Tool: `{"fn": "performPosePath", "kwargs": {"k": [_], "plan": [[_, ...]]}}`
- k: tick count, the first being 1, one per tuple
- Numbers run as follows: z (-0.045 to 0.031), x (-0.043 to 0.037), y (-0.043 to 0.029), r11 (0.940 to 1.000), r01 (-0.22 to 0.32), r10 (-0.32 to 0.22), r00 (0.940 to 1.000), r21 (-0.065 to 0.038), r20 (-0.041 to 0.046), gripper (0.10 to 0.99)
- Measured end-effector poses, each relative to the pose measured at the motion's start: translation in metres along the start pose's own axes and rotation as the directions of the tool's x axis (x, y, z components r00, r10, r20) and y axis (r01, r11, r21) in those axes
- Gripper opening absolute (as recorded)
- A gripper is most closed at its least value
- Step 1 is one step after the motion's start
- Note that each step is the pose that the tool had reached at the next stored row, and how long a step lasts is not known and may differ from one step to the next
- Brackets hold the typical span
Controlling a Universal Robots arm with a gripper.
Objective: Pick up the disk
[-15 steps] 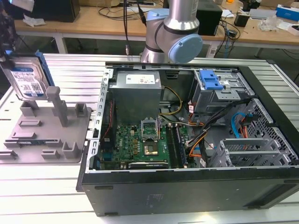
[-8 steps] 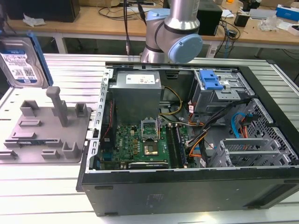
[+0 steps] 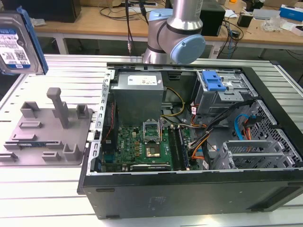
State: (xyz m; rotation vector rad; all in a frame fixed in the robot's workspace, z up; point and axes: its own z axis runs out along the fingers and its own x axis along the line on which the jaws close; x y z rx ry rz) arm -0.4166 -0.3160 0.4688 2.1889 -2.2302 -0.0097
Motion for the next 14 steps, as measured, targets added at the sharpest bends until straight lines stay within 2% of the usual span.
{"fn": "performPosePath", "kwargs": {"k": [5, 6, 14], "plan": [[-0.0217, 0.0002, 0.0003, 1.0, 0.0, 0.0, 1.0, 0.0, 0.0, 0.365], [-0.0234, 0.0002, 0.0003, 1.0, 0.0, 0.0, 1.0, 0.0, 0.0, 0.365], [-0.0236, 0.0002, 0.0003, 1.0, 0.0, 0.0, 1.0, 0.0, 0.0, 0.365]]}}
